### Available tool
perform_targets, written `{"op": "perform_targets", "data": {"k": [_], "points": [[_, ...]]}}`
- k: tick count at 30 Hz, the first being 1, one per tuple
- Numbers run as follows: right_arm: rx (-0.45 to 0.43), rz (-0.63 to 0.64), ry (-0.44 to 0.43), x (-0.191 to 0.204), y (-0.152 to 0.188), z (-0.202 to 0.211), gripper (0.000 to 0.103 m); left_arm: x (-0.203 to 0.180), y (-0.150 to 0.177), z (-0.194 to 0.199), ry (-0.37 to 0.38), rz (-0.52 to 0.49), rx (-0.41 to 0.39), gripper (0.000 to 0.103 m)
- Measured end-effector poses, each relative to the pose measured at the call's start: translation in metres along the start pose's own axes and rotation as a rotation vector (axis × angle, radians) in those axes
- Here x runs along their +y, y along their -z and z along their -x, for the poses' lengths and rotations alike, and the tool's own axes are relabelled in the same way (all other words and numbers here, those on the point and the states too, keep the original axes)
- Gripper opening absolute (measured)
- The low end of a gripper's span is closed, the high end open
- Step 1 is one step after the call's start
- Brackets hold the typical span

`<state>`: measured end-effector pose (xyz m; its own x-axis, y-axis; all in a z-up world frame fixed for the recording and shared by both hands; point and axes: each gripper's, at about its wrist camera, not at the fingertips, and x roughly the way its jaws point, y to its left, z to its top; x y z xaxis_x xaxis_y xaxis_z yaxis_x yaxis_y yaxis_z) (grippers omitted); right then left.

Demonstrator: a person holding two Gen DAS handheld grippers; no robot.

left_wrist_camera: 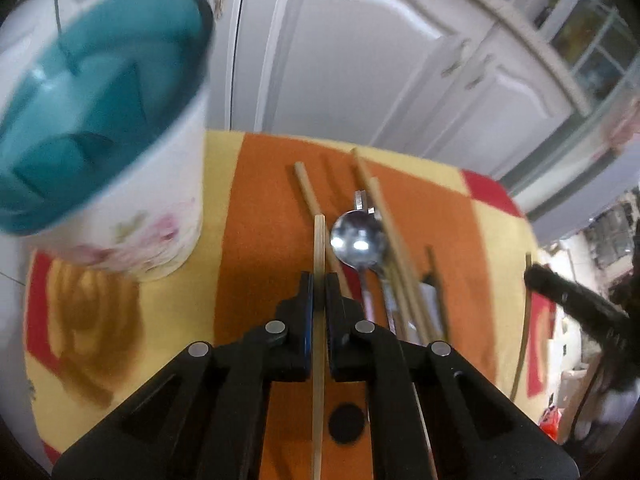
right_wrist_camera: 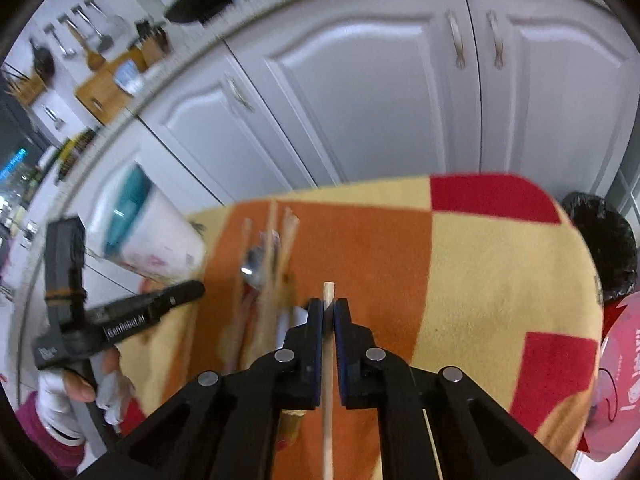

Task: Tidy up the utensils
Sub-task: 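Lift both chopsticks and carry them over the teal-lidded holder with both tools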

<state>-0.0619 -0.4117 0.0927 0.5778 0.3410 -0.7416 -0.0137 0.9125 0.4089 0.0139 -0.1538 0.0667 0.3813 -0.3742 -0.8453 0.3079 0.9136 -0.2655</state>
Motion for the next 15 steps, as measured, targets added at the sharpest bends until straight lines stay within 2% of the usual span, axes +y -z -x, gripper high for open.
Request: {"op": "perform_targets", "data": {"k": [7,15], "points": [[-0.072,0.063,-0.030,0.035,-0.005,0.043,0.005,0.004,0.007,0.076,0.079,-0.033,-0.104,0.004],[-0.115,0.136,-0.083,0.077,-0.006,0.069,0.005,0.022,0.016,0.146,0.124,-0.025,-0.200,0.004]]}}
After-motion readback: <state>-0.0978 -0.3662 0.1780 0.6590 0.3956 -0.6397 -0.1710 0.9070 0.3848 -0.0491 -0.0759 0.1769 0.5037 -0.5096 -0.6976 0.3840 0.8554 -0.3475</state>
